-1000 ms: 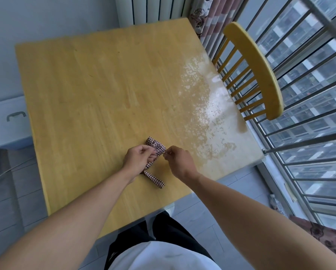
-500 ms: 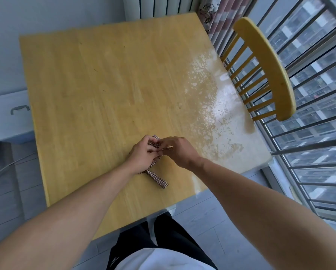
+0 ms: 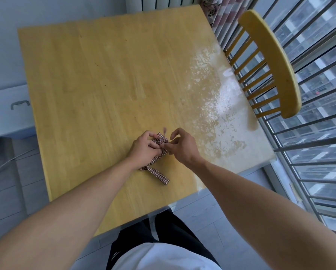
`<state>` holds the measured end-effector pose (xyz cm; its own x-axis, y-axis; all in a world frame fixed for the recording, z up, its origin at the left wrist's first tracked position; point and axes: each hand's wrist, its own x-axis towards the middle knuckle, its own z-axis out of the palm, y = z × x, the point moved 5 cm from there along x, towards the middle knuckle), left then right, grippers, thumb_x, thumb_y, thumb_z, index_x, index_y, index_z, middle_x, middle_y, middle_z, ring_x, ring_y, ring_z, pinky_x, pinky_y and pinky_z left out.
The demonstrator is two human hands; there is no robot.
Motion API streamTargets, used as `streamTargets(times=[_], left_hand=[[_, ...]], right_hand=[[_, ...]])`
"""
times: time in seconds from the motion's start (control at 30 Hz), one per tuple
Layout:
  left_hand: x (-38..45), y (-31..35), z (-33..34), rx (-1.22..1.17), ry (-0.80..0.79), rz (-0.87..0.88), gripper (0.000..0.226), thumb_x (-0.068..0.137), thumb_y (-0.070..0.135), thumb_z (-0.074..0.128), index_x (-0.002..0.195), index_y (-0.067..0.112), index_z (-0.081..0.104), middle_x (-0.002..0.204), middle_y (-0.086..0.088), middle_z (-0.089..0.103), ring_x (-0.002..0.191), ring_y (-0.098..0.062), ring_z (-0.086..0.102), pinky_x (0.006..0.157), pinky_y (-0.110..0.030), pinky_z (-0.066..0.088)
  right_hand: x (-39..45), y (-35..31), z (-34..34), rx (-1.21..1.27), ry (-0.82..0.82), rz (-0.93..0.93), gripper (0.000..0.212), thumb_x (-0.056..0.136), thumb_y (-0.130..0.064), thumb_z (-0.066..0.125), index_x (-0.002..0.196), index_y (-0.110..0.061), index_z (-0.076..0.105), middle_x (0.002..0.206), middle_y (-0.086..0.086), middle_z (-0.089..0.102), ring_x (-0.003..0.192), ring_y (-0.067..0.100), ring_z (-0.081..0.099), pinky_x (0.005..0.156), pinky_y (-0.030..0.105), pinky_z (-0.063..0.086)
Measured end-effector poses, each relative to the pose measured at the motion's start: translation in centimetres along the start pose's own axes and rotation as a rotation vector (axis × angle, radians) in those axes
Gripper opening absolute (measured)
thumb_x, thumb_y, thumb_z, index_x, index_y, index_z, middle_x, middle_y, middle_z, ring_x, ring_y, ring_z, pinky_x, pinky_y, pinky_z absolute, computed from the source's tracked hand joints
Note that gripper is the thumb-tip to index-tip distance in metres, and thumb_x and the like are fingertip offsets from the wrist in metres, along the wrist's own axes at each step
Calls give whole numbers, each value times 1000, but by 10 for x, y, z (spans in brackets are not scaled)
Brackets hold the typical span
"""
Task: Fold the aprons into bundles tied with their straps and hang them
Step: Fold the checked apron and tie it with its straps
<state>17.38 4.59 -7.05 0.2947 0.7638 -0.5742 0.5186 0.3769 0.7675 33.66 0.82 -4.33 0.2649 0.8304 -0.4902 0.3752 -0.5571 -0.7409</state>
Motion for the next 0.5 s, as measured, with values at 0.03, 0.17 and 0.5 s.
streamTargets(times=[0.03, 0.17, 0.5], left_hand=[[0, -1, 1, -3, 1, -3, 45, 79, 7, 83, 111, 24, 57, 85, 3, 77, 90, -21, 74, 94, -47, 56], [0, -2, 0, 3, 6, -8, 45, 78, 4, 83, 110, 21, 57, 85, 2, 76, 88, -23, 73, 93, -47, 57], [-6, 10, 3, 166, 41, 78, 37, 84, 14, 79, 108, 26, 53, 85, 9, 73, 80, -15, 71, 76, -35, 57]], right_hand=[[-1, 1, 1, 8, 25, 14, 30, 78, -21, 89, 85, -12, 61, 74, 8, 74, 64, 19, 72, 59, 41, 57], [-5, 4, 8, -20, 22, 11, 15, 79, -21, 87, 81, -13, 74, 74, 5, 75, 71, 26, 72, 68, 47, 58], [-16, -20, 22, -815, -166, -531, 19, 98, -8, 58, 103, -11, 77, 91, 8, 66, 90, 26, 60, 75, 34, 46]])
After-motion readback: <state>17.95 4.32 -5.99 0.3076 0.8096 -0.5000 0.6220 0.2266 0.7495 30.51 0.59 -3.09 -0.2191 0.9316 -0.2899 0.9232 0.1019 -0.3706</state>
